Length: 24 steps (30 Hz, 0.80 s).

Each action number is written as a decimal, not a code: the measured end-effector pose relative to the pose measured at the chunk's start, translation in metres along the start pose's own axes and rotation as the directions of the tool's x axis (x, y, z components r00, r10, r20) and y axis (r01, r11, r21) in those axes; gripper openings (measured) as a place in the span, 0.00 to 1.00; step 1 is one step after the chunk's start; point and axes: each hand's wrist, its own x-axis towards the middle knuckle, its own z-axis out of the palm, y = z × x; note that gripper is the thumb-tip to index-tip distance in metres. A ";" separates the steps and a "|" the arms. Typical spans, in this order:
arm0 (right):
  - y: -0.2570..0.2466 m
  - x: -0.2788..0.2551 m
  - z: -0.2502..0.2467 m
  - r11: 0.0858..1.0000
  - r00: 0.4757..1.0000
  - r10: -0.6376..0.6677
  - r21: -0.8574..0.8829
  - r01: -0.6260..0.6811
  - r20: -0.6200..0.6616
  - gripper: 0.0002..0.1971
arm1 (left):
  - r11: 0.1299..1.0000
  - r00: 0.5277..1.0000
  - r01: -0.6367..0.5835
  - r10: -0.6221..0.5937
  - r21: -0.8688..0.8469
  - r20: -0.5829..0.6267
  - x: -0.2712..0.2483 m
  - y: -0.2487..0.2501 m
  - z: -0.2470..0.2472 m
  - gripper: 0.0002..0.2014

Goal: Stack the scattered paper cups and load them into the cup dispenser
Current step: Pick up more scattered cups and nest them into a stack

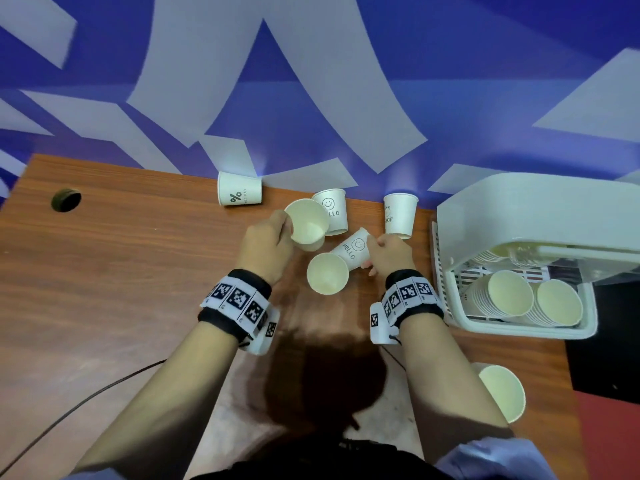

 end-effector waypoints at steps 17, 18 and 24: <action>0.008 -0.061 -0.024 0.874 0.908 -0.178 0.364 0.323 -0.379 0.16 | 0.990 0.977 -0.049 0.074 -0.129 0.199 -0.056 0.014 0.016 0.14; 0.007 -0.065 -0.024 0.861 0.903 -0.194 0.375 0.345 -0.384 0.15 | 0.990 0.977 -0.027 0.055 -0.135 0.206 -0.056 0.011 0.017 0.13; 0.003 -0.081 -0.012 0.772 0.889 -0.355 0.445 0.453 -0.289 0.12 | 0.967 0.983 0.151 -0.126 -0.205 0.131 -0.047 -0.011 0.019 0.09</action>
